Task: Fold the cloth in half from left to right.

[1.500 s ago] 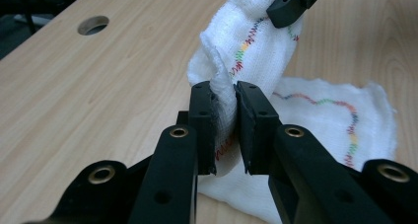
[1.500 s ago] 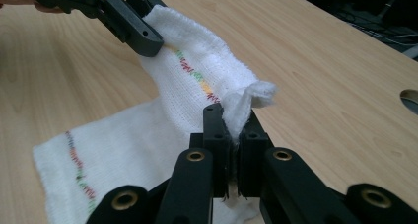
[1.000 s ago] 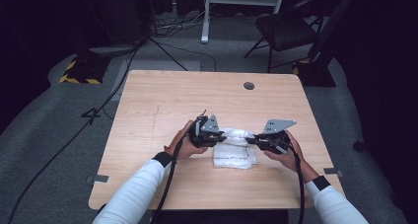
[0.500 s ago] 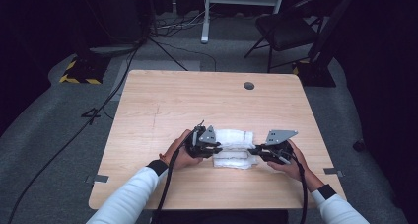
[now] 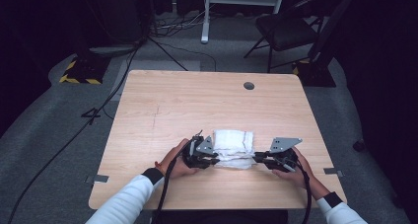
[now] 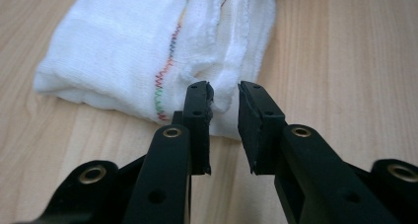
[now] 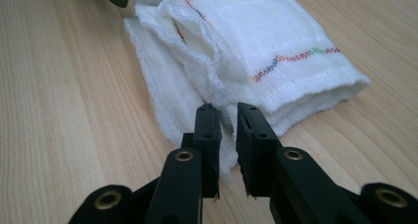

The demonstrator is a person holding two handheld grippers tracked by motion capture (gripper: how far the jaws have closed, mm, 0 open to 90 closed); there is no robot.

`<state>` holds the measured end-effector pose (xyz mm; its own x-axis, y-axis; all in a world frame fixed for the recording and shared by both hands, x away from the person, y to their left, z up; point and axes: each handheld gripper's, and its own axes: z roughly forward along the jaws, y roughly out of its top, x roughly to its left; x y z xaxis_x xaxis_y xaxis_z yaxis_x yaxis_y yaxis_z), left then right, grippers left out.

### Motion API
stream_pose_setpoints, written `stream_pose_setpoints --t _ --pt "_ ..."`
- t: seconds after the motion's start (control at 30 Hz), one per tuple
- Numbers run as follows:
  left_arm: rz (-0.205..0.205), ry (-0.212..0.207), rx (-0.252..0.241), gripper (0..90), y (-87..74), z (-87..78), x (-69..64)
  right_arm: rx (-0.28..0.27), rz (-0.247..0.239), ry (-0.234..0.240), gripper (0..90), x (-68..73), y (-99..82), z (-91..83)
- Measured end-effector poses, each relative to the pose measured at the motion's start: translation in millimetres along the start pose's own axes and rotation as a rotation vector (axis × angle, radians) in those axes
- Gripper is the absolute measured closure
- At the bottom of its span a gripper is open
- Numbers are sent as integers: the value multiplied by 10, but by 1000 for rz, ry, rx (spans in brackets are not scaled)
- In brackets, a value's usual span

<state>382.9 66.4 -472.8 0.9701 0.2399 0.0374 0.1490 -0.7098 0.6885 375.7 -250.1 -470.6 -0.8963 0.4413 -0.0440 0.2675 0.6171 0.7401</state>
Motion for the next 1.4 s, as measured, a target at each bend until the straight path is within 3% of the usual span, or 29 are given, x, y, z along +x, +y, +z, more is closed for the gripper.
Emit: stream_pose_setpoints --t 0.43,0.53,0.6,0.63,0.87,0.93,1.03,1.13,1.2,1.27,1.33,1.4 --pt "-25 -6 1 715 -102 -41 -78 20 28 -17 739 32 -183 -84" --pt "-42 21 -7 596 -111 -78 -65 7 48 -47 674 7 -195 -127" --pt "-75 49 -16 544 -112 -101 -33 -3 58 -62 654 -2 -176 -139" --pt "-109 67 -19 450 -103 -118 4 -21 67 -71 627 -18 -140 -151" --pt "-140 109 -48 314 -31 -124 123 -27 63 -109 532 -66 16 -67" --pt "-158 122 -63 312 2 -107 185 -30 63 -111 523 -79 39 -50" --pt "-150 134 -74 337 48 -61 274 -37 74 -123 488 -131 121 27" --pt "-176 97 -77 412 79 27 349 -27 85 -131 477 -167 164 110" --pt "-160 87 -54 465 97 105 369 -11 86 -134 476 -185 175 172" --pt "-149 58 -33 476 105 174 354 1 86 -131 476 -192 174 201" --pt "-129 59 -12 478 104 215 332 40 84 -122 465 -195 144 274" --pt "-139 51 -13 481 85 222 329 52 86 -118 464 -191 130 288"
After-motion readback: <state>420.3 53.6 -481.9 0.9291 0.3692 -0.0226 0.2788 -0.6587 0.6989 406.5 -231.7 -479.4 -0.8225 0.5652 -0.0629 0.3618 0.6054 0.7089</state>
